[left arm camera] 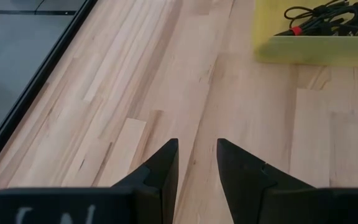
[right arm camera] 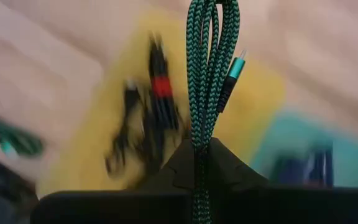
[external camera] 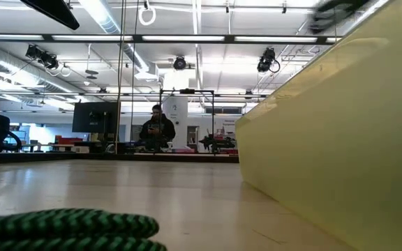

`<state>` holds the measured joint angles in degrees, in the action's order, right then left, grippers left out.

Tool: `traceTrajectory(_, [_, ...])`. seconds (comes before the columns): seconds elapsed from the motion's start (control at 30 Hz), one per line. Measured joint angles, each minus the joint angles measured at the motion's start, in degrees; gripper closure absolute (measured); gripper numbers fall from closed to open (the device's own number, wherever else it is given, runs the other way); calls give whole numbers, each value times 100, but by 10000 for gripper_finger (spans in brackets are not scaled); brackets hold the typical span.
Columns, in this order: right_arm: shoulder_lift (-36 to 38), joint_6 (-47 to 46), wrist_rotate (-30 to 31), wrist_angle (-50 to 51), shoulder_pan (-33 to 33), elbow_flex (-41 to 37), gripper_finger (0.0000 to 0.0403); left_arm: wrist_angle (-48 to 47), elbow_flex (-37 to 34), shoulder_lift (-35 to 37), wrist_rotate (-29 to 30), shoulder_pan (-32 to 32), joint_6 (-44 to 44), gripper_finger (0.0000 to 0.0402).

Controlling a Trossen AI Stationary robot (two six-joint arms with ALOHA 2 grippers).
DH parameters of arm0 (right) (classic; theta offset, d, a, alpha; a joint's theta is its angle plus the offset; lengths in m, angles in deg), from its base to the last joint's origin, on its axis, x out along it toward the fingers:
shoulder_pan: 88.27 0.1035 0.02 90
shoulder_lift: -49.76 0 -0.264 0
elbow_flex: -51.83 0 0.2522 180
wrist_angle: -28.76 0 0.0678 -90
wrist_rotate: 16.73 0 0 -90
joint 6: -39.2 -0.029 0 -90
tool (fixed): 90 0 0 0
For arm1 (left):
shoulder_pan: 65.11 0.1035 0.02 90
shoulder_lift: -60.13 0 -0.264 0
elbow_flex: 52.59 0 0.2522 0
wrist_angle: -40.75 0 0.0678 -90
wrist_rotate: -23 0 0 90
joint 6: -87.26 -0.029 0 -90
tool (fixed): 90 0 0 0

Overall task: Pick & Place USB Port
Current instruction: Put the top green pattern charger cable into the blue bin, then put the green pattern charger cable into the blue bin

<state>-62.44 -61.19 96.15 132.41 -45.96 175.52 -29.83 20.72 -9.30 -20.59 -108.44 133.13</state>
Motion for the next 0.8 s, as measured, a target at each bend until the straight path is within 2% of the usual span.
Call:
traceTrajectory(0.13, [-22, -1412, -559, -6, 670, -570, 393, 0, 0, 0, 4, 0, -2, 287])
traceTrajectory(0.3, [-26, -2953, -1623, -3, 1316, -1259, 393, 4, 0, 0, 4, 0, 1, 287])
traceTrajectory(0.37, [-24, -3063, -1869, -194, 1454, -1431, 393, 4, 0, 0, 4, 0, 27, 287])
traceTrajectory(0.5, [-22, -3043, -1811, -250, 1460, -1620, 387, 7, 0, 0, 4, 0, 113, 287])
traceTrajectory(0.8, [-22, -3060, -2356, -199, 1407, -2092, 305, 2, 0, 0, 4, 2, 111, 287])
